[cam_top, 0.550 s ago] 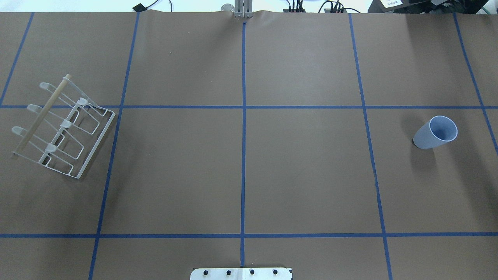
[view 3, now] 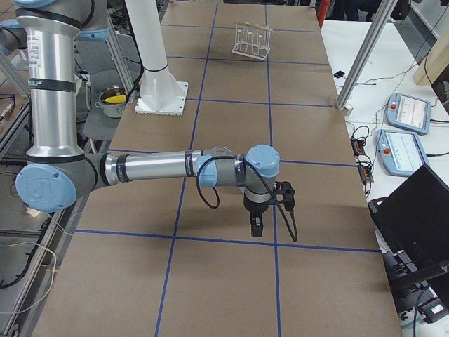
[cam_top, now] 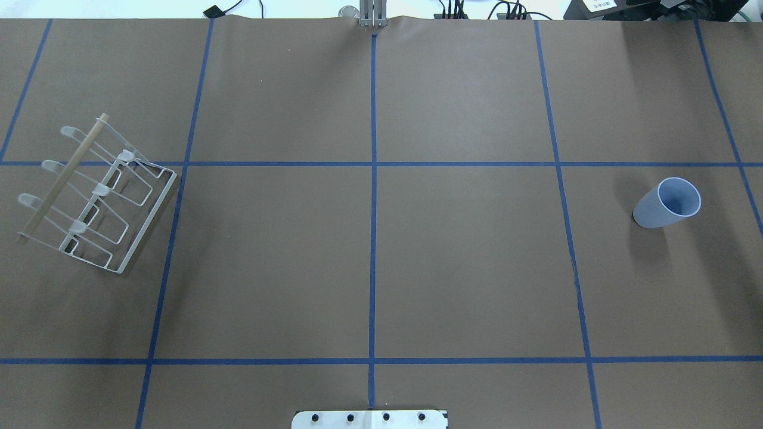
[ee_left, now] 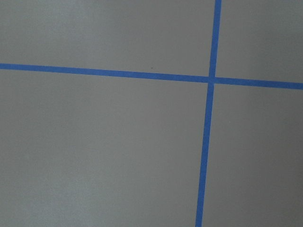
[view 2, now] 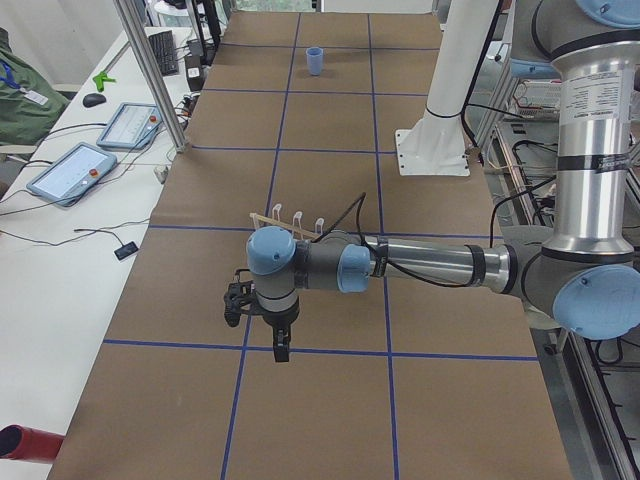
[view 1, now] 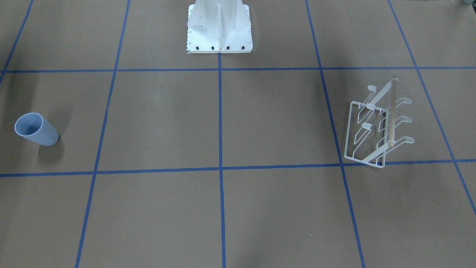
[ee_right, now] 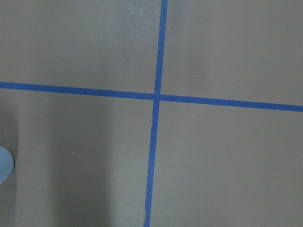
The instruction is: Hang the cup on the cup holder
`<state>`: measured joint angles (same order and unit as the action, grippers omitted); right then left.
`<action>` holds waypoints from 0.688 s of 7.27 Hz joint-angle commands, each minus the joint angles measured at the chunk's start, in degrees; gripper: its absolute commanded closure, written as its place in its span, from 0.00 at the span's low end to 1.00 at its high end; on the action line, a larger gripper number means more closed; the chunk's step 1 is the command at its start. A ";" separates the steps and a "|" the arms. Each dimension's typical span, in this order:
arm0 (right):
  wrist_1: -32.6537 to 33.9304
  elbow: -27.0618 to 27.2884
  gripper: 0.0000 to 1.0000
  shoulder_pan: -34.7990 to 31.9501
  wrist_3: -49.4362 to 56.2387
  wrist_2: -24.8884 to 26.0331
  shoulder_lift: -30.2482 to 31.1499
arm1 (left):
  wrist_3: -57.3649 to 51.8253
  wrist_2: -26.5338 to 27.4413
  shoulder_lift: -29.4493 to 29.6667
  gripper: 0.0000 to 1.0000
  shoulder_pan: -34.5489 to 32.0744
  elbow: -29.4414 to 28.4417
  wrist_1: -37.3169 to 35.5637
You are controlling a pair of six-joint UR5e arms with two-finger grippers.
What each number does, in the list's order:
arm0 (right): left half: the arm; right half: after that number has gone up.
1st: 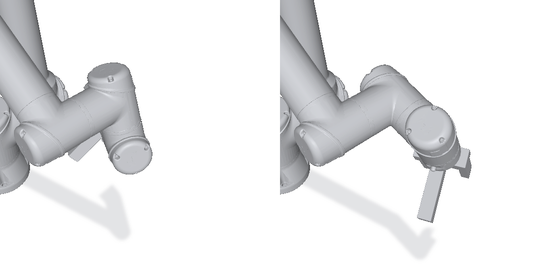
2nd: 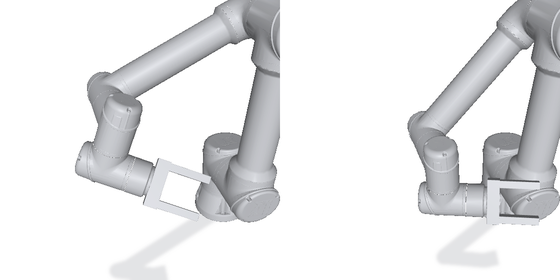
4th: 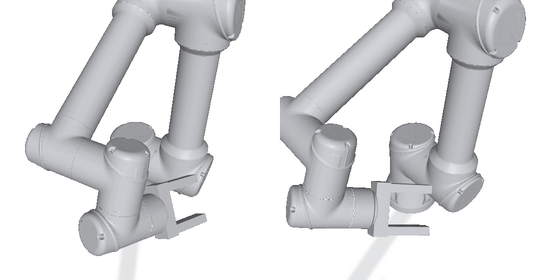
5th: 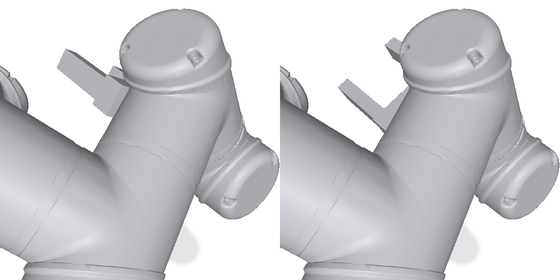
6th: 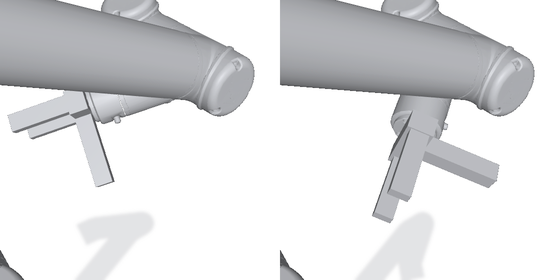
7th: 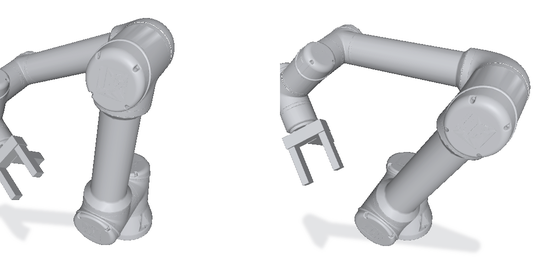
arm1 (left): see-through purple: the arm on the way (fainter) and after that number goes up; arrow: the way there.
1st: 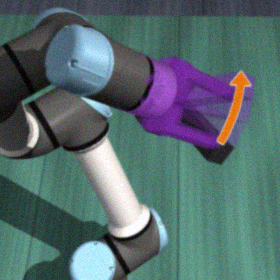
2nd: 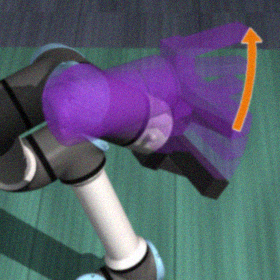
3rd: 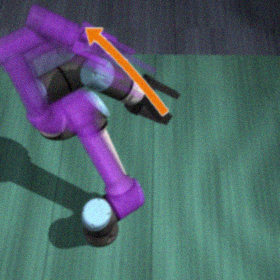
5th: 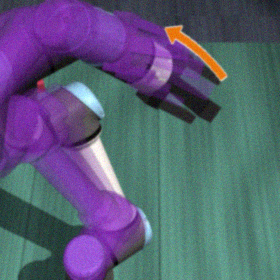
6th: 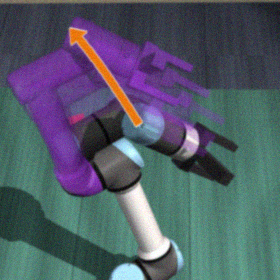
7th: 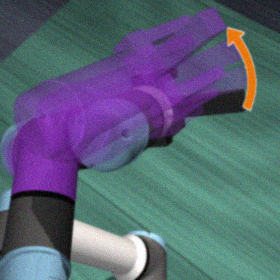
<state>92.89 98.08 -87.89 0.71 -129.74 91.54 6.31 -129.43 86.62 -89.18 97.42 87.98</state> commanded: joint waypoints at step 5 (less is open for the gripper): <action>-1.47 -0.35 0.00 0.52 -0.18 -0.78 -2.41 | -0.51 -2.13 0.30 0.01 0.06 0.14 1.85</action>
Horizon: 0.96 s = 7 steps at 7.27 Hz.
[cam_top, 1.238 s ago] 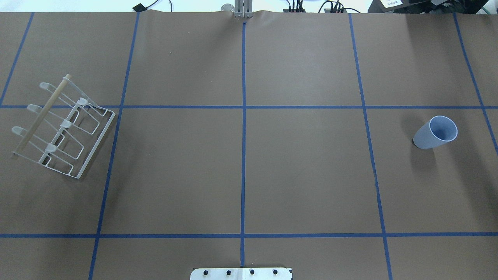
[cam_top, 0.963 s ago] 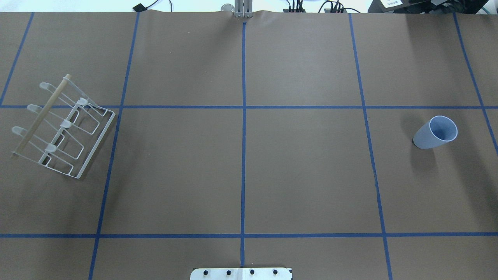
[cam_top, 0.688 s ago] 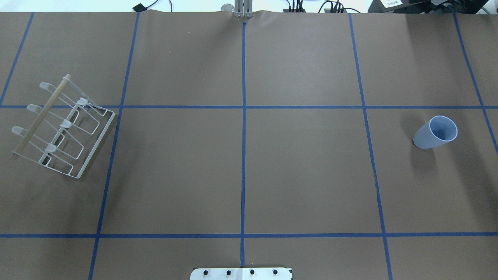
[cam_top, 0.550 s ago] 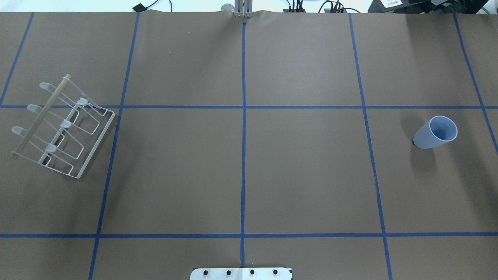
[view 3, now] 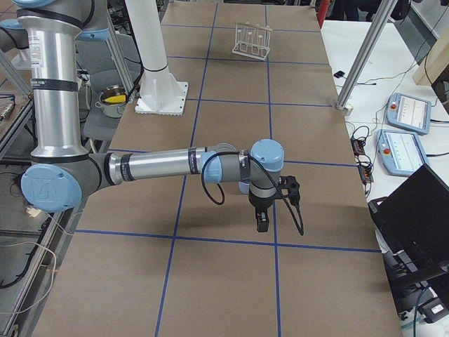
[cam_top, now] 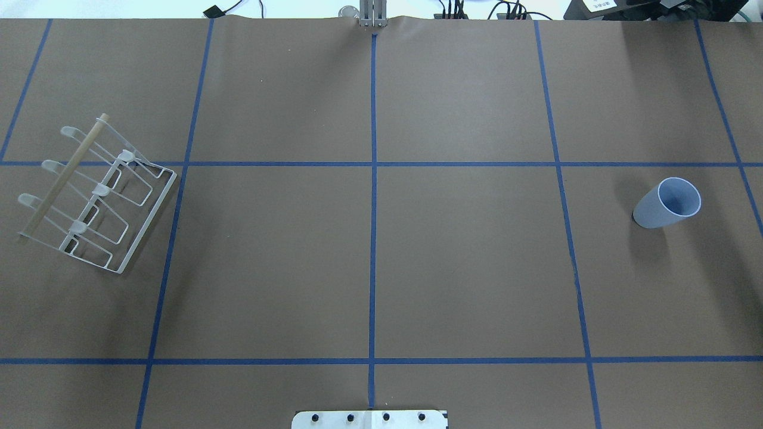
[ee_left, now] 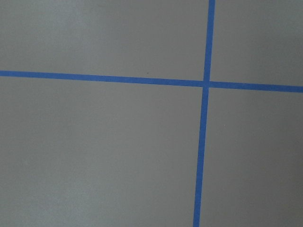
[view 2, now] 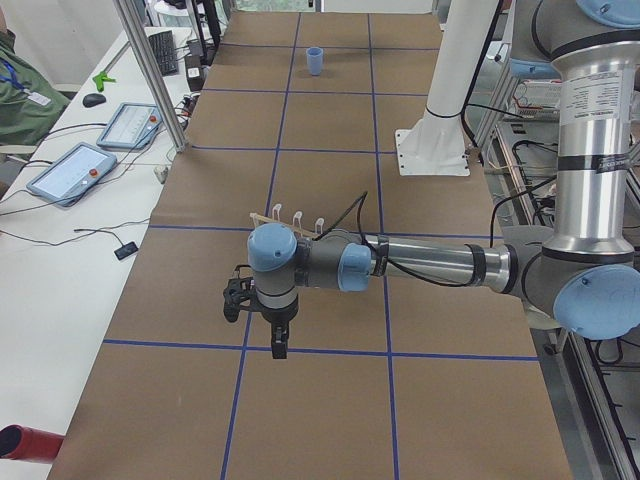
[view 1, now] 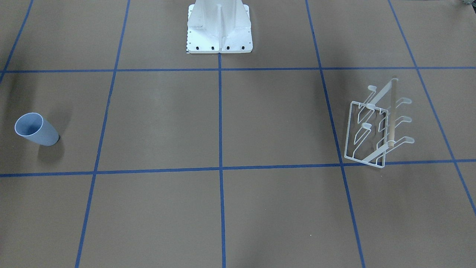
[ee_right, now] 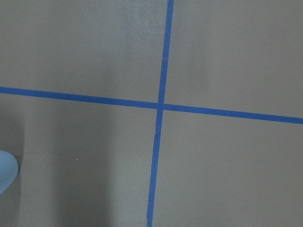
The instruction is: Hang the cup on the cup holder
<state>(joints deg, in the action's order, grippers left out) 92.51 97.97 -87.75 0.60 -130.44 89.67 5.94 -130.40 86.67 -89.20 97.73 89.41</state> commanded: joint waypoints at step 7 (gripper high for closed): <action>-5.67 1.69 0.00 13.28 -14.55 -11.61 -3.27 | 0.82 -0.57 2.80 0.01 0.17 -2.02 3.84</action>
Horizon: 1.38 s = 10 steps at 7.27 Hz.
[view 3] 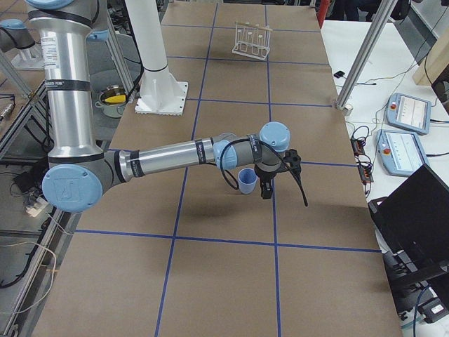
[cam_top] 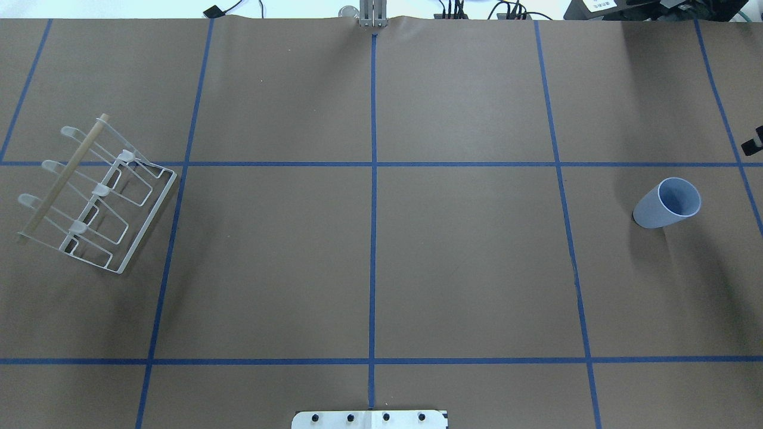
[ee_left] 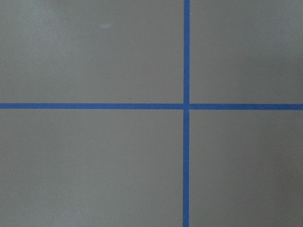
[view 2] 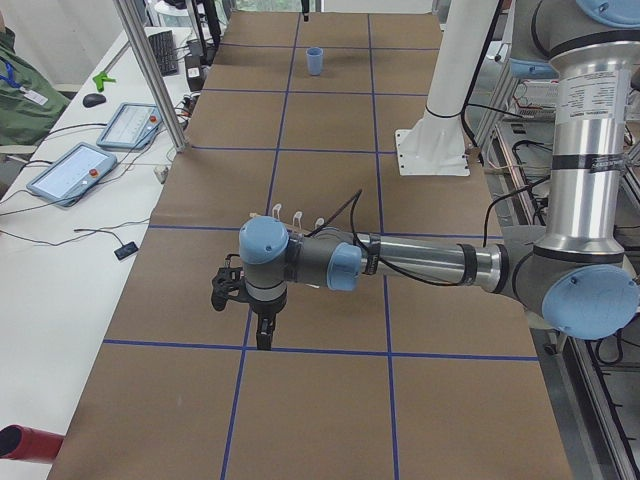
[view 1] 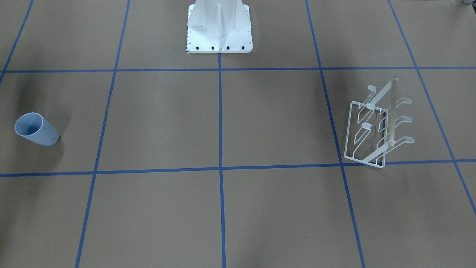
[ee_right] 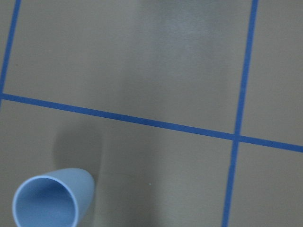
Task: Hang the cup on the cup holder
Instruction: 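Lower the right gripper onto the light blue cup and grasp its base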
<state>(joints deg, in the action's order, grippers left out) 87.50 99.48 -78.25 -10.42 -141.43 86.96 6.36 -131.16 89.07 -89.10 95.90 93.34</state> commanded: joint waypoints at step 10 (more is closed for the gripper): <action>-1.72 -5.26 0.00 11.62 -4.25 3.62 -0.83 | 0.41 -0.24 0.66 0.01 0.15 0.25 0.00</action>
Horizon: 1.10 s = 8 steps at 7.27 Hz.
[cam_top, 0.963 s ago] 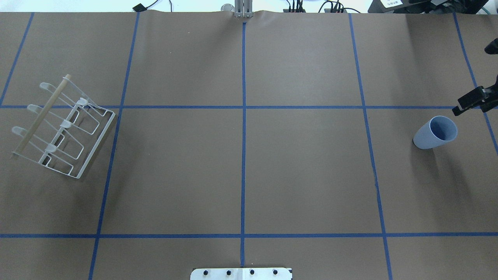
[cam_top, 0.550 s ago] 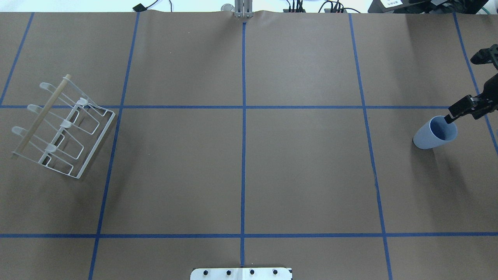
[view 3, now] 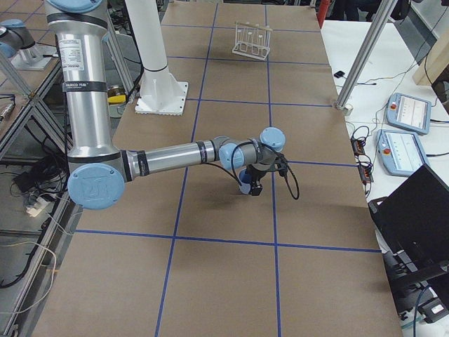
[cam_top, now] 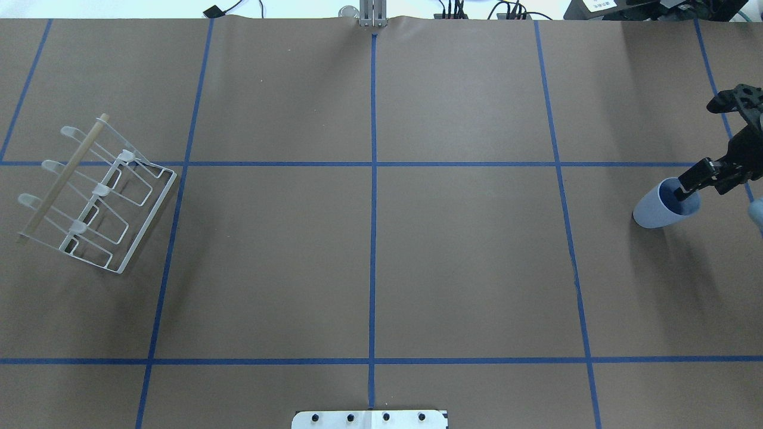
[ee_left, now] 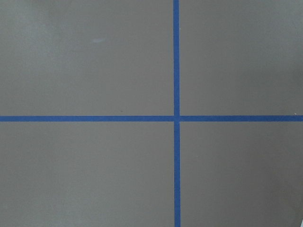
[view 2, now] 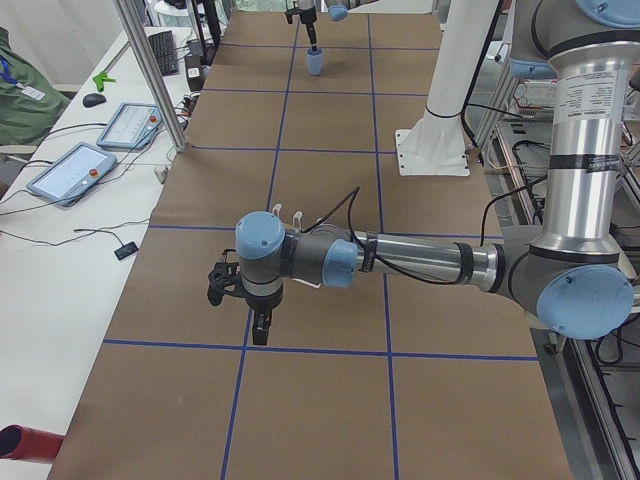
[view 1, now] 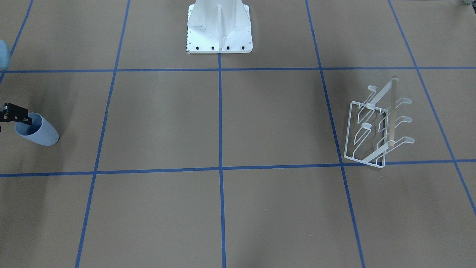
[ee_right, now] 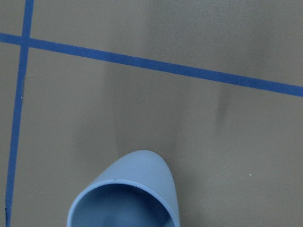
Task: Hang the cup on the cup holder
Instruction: 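Lower the right gripper onto the light blue cup and grasp its base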
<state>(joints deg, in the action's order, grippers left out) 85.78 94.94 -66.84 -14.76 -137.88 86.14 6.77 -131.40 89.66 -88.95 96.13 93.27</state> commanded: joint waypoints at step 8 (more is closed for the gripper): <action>-6.41 -1.70 1.00 1.37 0.17 1.66 0.69 | -0.09 -0.08 0.17 0.01 0.00 -0.15 0.07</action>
<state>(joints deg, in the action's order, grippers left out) 80.06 92.52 -65.28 -14.57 -136.05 86.59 6.56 -131.42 89.82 -88.94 95.89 93.34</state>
